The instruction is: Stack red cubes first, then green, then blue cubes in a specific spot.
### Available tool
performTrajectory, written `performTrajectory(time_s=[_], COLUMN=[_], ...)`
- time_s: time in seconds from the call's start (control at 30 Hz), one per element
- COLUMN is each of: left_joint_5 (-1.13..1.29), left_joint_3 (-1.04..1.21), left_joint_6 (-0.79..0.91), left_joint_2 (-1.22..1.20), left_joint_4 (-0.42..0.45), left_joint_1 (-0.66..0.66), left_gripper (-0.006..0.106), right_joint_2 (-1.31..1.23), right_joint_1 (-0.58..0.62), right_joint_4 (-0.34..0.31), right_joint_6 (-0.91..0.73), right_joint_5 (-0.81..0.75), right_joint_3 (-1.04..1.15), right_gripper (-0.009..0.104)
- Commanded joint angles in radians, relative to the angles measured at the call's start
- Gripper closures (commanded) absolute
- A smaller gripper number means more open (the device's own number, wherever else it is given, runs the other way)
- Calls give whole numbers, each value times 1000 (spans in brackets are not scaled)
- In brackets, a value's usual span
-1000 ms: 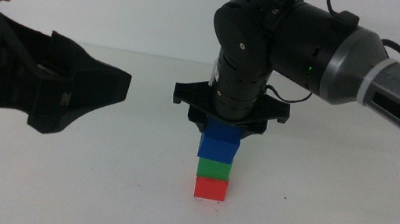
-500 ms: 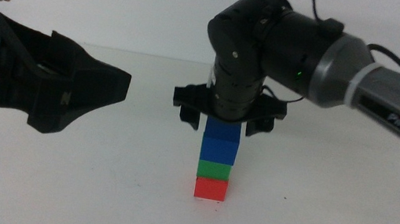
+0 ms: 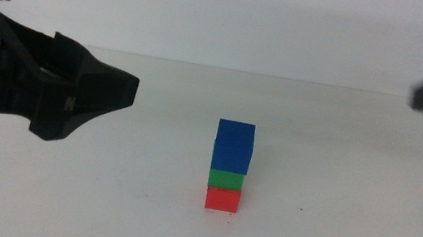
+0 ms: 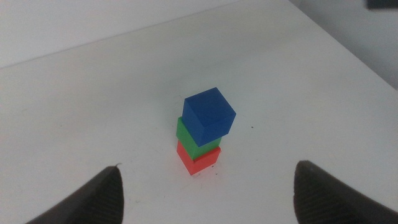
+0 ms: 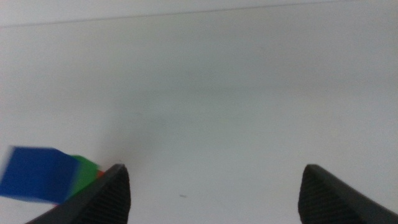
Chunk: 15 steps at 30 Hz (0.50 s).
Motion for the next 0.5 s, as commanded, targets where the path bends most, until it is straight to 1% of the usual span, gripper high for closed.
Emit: performTrajectory(time_s=[0.0,0.07,0.13,0.27,0.37,0.47], left_joint_5=[-14,-14,-14,-14,-16,-18], left_joint_3=[-9,-9,-9,-9,-9,-9], left_joint_6=[-1,-1,-1,-1,-1,-1], left_joint_2=[-4,-4,-4,-4,-4,-4], left_joint_4=[1,1,1,1,1,1], left_joint_1=[1,1,1,1,1,1], left_gripper=[7,7,7,7,7,7], right_joint_2=[-104,-177,-224,-268,-274,-276], right_joint_1=[-130,-248,-316,-316,-294,-288], right_joint_4=[115,223,277,297,273,273], right_joint_6=[-204,-329,-389,-432,-439,-439], right_joint_5=[-119,-200,-251,-322,-334,-337], right_joint_3=[134,242,312,344,340,340], right_gripper=[2,2,2,2,2,2])
